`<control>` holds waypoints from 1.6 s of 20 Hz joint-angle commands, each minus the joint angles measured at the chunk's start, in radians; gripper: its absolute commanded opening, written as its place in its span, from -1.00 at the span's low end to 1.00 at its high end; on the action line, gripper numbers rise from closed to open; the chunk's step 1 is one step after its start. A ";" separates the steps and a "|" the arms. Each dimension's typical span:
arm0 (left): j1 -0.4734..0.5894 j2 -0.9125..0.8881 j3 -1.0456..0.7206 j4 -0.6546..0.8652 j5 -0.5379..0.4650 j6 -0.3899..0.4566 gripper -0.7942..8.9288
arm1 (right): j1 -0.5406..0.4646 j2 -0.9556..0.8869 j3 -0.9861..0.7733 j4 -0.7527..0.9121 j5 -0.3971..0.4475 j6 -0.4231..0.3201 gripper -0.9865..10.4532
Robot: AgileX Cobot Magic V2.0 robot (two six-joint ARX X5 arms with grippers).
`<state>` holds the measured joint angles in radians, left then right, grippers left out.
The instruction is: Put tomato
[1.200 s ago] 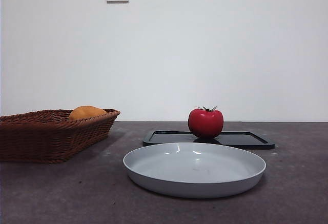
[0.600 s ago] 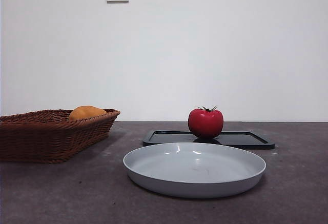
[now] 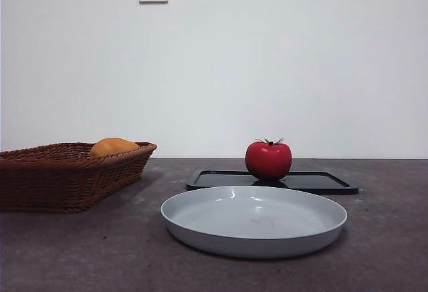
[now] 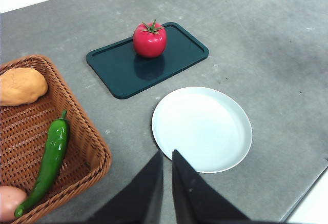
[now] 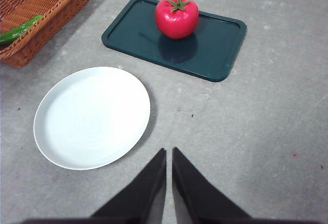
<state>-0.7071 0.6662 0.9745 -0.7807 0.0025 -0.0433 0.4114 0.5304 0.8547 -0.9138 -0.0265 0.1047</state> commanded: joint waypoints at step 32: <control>0.718 -0.663 -0.963 0.587 -0.011 -0.042 -0.79 | 0.005 0.002 0.005 0.017 0.000 -0.001 -0.81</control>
<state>0.0086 0.0044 0.0322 -0.1829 -0.0051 -0.0982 0.4114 0.5304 0.8543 -0.9073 -0.0261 0.1047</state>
